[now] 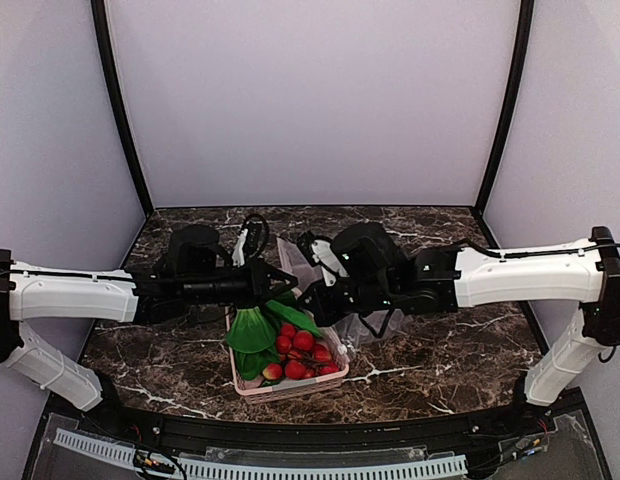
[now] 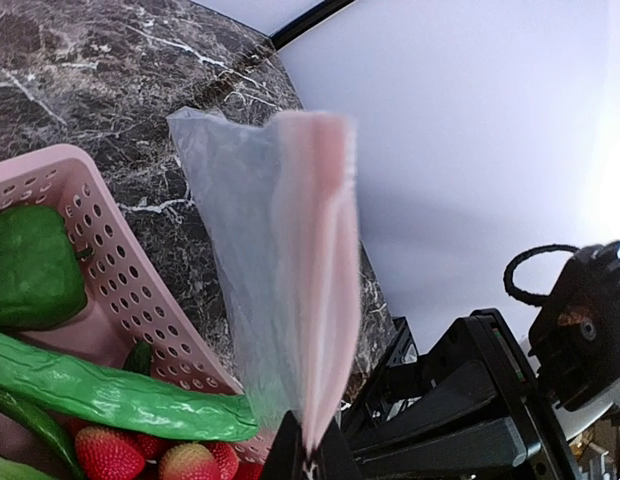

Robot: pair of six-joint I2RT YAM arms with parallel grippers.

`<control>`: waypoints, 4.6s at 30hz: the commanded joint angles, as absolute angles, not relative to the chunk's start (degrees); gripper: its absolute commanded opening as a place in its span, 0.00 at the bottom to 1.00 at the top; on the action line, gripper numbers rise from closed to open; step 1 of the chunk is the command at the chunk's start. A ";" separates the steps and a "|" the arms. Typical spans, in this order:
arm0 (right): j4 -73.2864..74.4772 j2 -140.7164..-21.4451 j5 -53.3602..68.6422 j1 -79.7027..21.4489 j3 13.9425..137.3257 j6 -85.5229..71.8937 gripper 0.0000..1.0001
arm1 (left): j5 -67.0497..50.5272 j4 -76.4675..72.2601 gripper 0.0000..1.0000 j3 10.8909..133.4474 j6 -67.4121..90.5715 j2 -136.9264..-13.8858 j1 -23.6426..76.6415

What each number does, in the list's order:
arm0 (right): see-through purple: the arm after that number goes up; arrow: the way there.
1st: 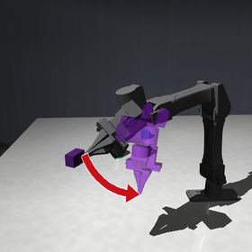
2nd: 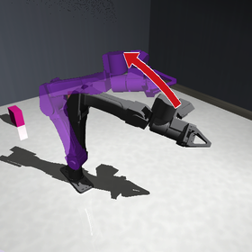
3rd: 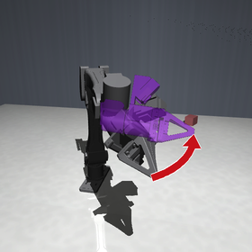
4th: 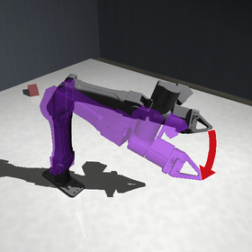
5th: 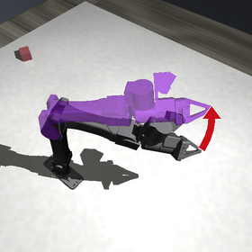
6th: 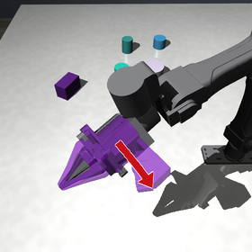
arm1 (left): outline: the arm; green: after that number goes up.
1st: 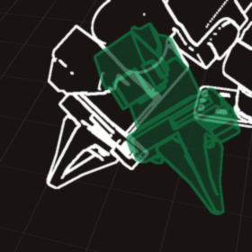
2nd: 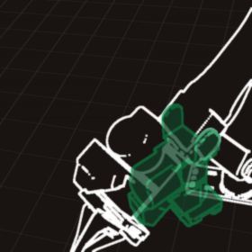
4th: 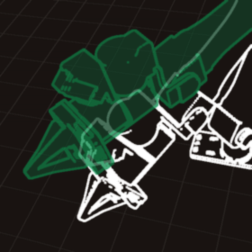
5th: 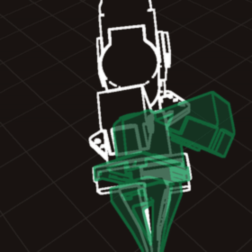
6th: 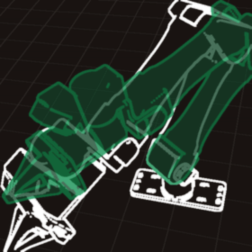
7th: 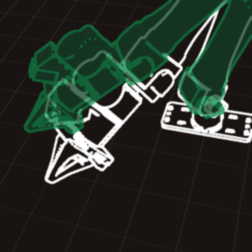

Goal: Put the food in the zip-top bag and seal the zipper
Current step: Pass from the right arm to the left, then pass from the left arm to the right, then pass from the right arm to the left

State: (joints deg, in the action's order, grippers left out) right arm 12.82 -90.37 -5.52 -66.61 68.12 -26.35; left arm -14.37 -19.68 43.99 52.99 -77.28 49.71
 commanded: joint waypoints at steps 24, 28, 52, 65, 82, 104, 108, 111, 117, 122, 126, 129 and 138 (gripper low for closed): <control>14.00 -81.47 -3.29 -64.41 69.47 -31.12 0.48 | -18.63 -15.11 0.01 40.56 35.92 -68.73 49.62; 17.04 -84.58 -8.12 -65.01 74.98 -33.24 0.52 | -9.57 -7.74 0.01 43.20 33.41 -68.70 51.35; 21.62 -97.26 -14.23 -66.18 87.04 -33.20 0.42 | 3.81 -1.52 0.01 46.34 32.41 -69.73 58.30; 21.39 -97.93 -12.68 -66.25 88.54 -33.11 0.43 | 3.52 -2.41 0.01 45.99 32.57 -70.18 58.38; 23.86 -100.86 -14.35 -66.18 90.00 -32.78 0.46 | 3.06 -3.80 0.01 45.26 33.22 -70.02 58.37; 26.96 -104.94 -9.03 -66.33 93.54 -30.90 0.39 | 3.49 -3.37 0.01 44.88 32.17 -69.37 58.36; 27.50 -105.73 -9.03 -66.39 93.84 -30.82 0.36 | 3.53 -3.21 0.01 44.83 32.05 -69.03 58.43; 27.49 -105.98 -8.55 -66.36 94.35 -30.41 0.26 | 3.44 -2.93 0.01 44.75 31.85 -69.00 58.39; 25.28 -104.79 -7.50 -65.83 92.57 -31.62 0.00 | 3.37 -2.66 0.02 44.24 32.27 -68.25 58.36; 22.14 -101.21 -7.94 -65.01 88.41 -32.24 0.00 | 4.57 -2.27 0.36 42.00 33.93 -64.30 58.40; 20.65 -98.63 -8.68 -64.70 85.96 -32.35 0.00 | 5.28 -2.06 0.52 39.69 36.23 -60.20 58.25; 19.39 -97.34 -8.57 -64.46 84.58 -32.26 0.00 | 5.54 -0.91 0.55 39.58 37.99 -58.55 57.61; 16.26 -95.19 -7.25 -64.47 81.56 -32.37 0.00 | 0.44 -5.96 0.58 40.20 43.71 -60.18 53.23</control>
